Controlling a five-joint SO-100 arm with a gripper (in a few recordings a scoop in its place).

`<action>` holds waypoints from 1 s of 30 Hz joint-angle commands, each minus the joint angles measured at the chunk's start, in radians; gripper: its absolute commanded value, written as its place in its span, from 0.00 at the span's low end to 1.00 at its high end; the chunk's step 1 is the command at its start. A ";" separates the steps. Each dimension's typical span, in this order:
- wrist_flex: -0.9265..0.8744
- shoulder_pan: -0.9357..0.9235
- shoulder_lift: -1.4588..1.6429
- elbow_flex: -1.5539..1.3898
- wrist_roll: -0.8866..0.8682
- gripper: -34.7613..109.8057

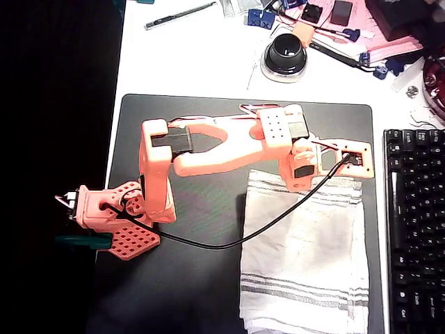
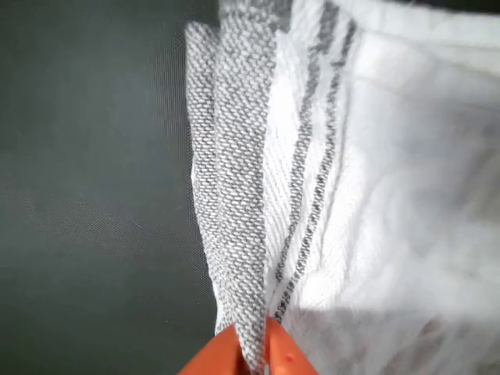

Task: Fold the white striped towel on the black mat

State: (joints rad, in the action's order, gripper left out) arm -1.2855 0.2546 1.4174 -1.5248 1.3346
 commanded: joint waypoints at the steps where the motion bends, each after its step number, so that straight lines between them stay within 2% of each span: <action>1: -0.058 -0.006 0.107 0.061 0.008 0.24; 9: -0.207 -0.183 0.216 0.146 0.100 0.24; 13: -0.227 -0.304 0.242 0.175 0.179 0.24; 21: -0.184 -0.520 0.265 0.138 0.308 0.24; 30: -0.055 -0.715 0.127 0.095 0.420 0.24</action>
State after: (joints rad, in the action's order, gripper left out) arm -1.3606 -0.4157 1.5555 -1.4159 1.7211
